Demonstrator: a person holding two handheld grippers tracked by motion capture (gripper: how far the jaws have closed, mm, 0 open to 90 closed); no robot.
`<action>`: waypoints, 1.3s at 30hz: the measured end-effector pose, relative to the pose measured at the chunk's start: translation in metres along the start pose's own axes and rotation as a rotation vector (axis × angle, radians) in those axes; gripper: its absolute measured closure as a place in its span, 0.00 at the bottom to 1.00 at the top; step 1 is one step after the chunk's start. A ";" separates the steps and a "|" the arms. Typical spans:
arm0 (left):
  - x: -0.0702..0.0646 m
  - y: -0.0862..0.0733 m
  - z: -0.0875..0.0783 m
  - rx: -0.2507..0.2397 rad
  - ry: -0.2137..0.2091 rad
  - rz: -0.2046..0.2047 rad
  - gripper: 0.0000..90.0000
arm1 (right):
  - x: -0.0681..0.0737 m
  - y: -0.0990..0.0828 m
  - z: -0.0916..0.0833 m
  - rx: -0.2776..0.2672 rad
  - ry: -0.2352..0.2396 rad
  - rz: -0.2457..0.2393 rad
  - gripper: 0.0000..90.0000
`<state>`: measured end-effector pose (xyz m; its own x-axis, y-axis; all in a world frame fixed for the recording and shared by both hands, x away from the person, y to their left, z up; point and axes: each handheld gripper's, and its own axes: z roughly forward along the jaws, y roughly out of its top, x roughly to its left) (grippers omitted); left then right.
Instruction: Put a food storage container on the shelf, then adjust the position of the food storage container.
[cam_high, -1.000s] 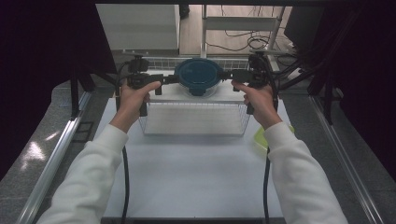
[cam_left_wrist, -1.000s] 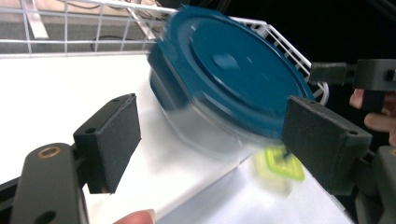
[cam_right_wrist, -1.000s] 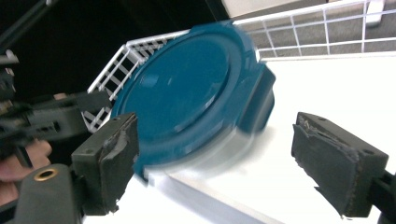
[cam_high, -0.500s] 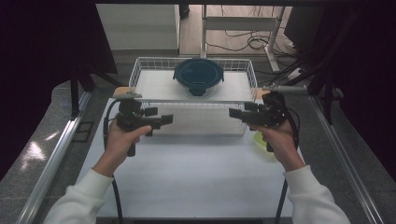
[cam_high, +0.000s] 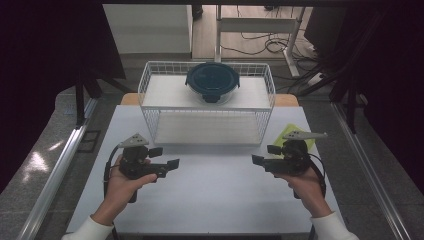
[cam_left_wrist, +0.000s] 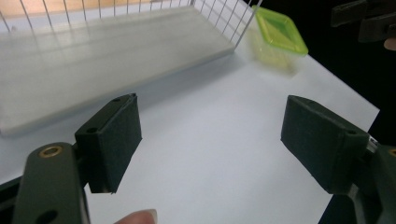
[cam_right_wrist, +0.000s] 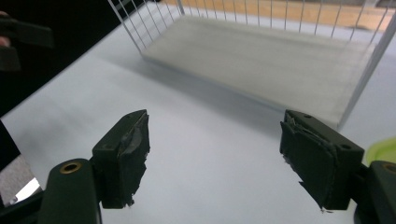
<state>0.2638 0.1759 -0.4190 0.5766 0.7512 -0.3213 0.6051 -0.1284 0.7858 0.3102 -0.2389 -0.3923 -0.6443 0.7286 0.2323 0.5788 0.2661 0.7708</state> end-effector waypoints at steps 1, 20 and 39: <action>0.002 -0.007 0.002 0.010 0.014 0.001 0.22 | -0.001 -0.007 0.002 0.011 0.000 0.000 0.27; 0.015 -0.036 0.015 0.089 0.064 -0.018 0.22 | -0.003 -0.036 0.022 0.100 -0.004 -0.007 0.31; 0.018 -0.041 0.022 0.120 0.074 -0.011 0.22 | -0.008 -0.032 0.018 0.118 -0.026 0.031 0.30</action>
<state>0.2615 0.1809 -0.4686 0.5300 0.7983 -0.2860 0.6751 -0.1932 0.7120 0.3056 -0.2424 -0.4296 -0.6131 0.7532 0.2383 0.6539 0.3146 0.6880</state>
